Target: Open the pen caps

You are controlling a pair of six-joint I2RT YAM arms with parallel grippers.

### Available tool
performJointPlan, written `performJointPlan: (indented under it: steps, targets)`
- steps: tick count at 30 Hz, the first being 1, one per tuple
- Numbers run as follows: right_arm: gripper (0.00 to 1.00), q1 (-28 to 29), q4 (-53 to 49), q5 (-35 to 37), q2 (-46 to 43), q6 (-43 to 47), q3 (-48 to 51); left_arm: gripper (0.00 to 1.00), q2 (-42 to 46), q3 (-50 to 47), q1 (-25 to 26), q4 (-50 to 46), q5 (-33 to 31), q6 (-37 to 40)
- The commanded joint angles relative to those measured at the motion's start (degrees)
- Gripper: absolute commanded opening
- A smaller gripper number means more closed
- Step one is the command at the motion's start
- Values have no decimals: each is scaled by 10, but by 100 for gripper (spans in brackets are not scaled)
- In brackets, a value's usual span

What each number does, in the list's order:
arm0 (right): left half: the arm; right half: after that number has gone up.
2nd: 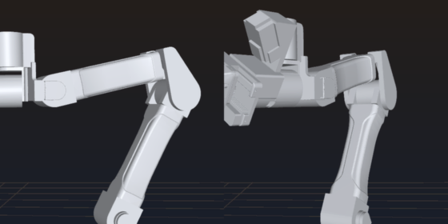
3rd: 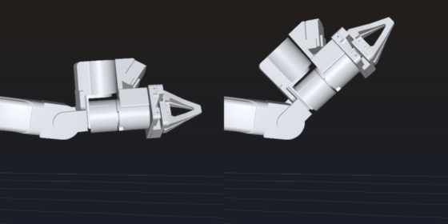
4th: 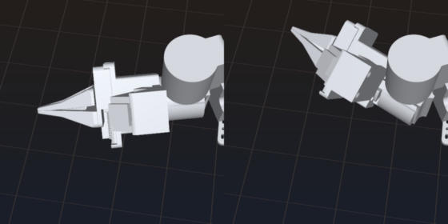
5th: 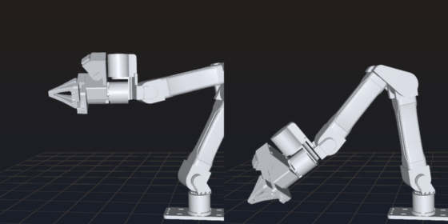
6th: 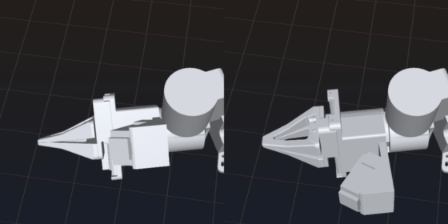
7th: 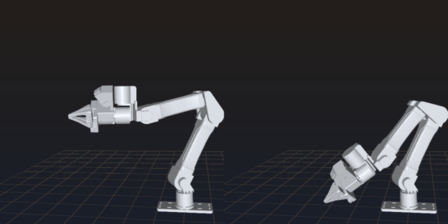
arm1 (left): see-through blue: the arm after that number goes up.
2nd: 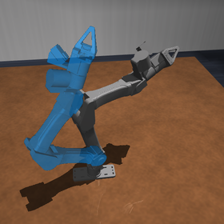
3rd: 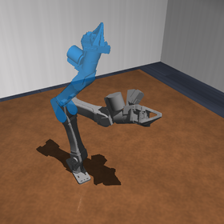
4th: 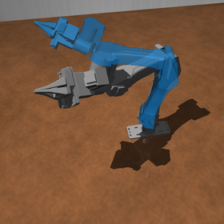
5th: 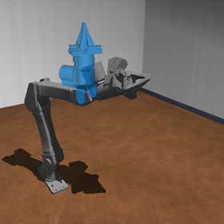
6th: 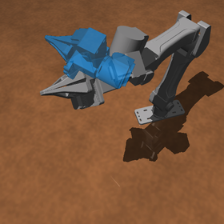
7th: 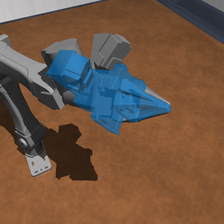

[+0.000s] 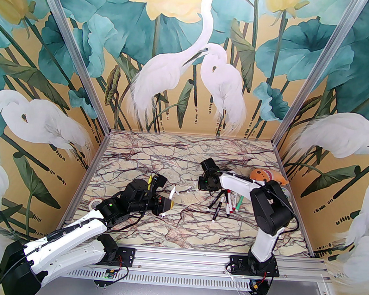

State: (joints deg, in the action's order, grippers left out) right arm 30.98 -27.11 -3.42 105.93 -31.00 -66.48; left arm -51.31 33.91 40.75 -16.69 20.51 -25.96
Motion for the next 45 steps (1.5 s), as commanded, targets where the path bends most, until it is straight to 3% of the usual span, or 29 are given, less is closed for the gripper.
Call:
performJointPlan:
  steps: [1,17,31,45]
  targets:
    - [25,-8,34,-32,14,-25,5,9,8,2,-5,-8,-9,-3]
    - [33,-19,43,-49,18,-26,10,10,8,-1,-5,-11,-12,-7]
    - [41,-18,84,-56,-116,10,69,8,5,27,-5,-73,-101,-33]
    - [58,-7,166,-104,-282,14,168,8,-30,70,-5,-129,-188,-35]
